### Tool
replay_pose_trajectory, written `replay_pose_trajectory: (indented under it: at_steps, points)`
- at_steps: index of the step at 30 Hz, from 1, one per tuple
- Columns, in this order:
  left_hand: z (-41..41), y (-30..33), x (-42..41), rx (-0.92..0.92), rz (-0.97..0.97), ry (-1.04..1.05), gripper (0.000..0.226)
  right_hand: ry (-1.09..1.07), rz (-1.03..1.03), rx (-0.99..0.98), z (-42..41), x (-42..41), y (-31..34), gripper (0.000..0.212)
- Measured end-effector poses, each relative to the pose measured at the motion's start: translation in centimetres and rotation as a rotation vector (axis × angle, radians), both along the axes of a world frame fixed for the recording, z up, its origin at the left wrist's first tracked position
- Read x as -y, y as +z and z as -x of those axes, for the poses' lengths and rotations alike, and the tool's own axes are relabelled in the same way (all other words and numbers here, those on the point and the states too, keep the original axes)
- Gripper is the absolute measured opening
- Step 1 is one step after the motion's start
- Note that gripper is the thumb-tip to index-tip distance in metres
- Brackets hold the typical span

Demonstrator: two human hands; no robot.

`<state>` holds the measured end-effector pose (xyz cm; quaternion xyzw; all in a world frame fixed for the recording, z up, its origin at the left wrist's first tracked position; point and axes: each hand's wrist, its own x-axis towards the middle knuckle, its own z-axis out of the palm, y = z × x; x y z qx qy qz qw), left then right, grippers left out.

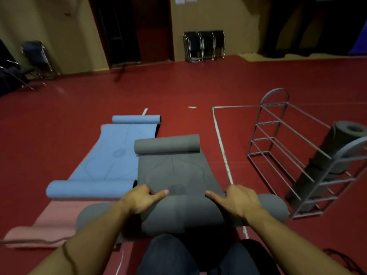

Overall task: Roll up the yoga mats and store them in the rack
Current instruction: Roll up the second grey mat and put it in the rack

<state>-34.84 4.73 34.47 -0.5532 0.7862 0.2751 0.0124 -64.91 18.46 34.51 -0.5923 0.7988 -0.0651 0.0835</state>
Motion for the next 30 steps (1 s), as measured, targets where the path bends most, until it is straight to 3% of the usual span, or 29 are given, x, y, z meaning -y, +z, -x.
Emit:
replay_pose_trajectory:
  at_steps: [6, 12, 14, 18, 22, 27, 30]
  points:
    - [-4.3, 1.9, -6.1, 0.015, -0.074, 0.107, 0.091, 0.044, -0.008, -0.115, -4.4, -3.9, 3.6, 0.091]
    - [-7.1, 4.4, -10.3, -0.076, -0.222, 0.078, 0.116, 0.053, -0.166, 0.022, -6.3, -8.0, 6.0, 0.093]
    - [-7.4, 4.9, -10.9, -0.027, -0.221, 0.007, 0.122, 0.050, -0.202, 0.082, -6.4, -9.4, 6.4, 0.096]
    - [-7.7, 6.9, -14.2, 0.067, -0.116, -0.095, 0.102, 0.039, -0.219, 0.151, -6.5, -12.6, 6.3, 0.091]
    - [-8.2, 6.8, -17.4, -0.002, -0.116, -0.093, 0.108, 0.028, -0.212, 0.206, -6.4, -15.4, 6.6, 0.087]
    - [-8.8, 5.1, -20.9, -0.079, -0.150, -0.073, 0.080, -0.020, -0.277, 0.274, -7.2, -18.1, 4.3, 0.098]
    - [-9.2, 3.8, -22.4, -0.074, -0.166, -0.051, 0.073, -0.054, -0.255, 0.287, -8.2, -19.8, 3.4, 0.088]
